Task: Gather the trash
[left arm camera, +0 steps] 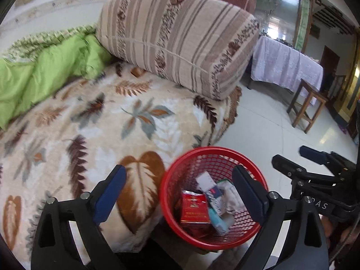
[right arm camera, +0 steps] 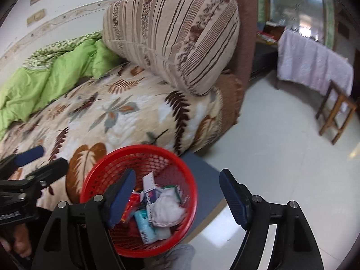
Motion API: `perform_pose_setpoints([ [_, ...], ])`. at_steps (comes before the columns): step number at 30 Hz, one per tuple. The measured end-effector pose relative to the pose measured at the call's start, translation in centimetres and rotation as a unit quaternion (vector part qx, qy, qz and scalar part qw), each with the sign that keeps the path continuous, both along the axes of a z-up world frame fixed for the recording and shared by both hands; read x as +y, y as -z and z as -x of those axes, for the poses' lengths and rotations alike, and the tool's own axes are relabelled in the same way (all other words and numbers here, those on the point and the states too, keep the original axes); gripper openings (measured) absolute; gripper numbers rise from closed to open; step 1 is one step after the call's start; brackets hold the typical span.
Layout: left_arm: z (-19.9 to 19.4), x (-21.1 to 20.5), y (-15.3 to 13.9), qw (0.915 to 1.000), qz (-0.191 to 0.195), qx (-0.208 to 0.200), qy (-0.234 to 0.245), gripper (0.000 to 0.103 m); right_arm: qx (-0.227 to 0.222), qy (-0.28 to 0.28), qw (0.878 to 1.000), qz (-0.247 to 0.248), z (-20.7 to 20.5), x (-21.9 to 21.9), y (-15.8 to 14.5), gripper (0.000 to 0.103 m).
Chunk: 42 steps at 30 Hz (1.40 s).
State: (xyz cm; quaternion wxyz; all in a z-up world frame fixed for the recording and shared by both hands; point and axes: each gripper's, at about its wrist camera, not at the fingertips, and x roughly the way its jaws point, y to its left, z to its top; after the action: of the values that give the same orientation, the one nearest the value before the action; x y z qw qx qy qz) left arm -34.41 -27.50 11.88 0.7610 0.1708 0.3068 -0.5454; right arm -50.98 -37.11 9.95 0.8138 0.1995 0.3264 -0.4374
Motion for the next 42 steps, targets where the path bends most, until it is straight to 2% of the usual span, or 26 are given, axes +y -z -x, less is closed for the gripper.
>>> perform_pose_setpoints([
  [2, -0.2, 1.2, -0.8, 0.9996, 0.007, -0.023, -0.012, 0.099, 0.013, 0.027, 0.999, 0.022, -0.4, 0.9, -0.9, 0.089],
  [7, -0.9, 4.7, -2.5, 0.9962, 0.017, -0.069, -0.049, 0.100, 0.028, 0.077, 0.994, 0.073, -1.2, 3.6, -2.5, 0.096],
  [12, -1.2, 8.5, -3.2, 0.9853, 0.019, -0.141, -0.095, 0.103, 0.013, 0.102, 0.993, 0.053, -1.6, 5.7, -2.6, 0.096],
  [19, -1.5, 11.9, -2.8, 0.9722, -0.013, -0.195, -0.128, 0.103, 0.008, 0.118, 0.992, 0.045, -2.3, 8.8, -2.2, 0.096],
  [27, -1.7, 12.8, -1.9, 0.9763, -0.013, -0.173, -0.129, 0.103, 0.022, 0.087, 0.995, 0.047, -3.9, 10.9, -1.7, 0.096],
  [33, -1.9, 12.8, -1.6, 0.9806, -0.008, -0.151, -0.125, 0.103, 0.027, 0.086, 0.995, 0.045, -4.0, 10.9, -1.4, 0.096],
  [42, -2.4, 12.7, -1.4, 0.9814, -0.011, -0.139, -0.132, 0.103, 0.032, 0.080, 0.995, 0.043, -4.2, 11.1, -1.3, 0.096],
])
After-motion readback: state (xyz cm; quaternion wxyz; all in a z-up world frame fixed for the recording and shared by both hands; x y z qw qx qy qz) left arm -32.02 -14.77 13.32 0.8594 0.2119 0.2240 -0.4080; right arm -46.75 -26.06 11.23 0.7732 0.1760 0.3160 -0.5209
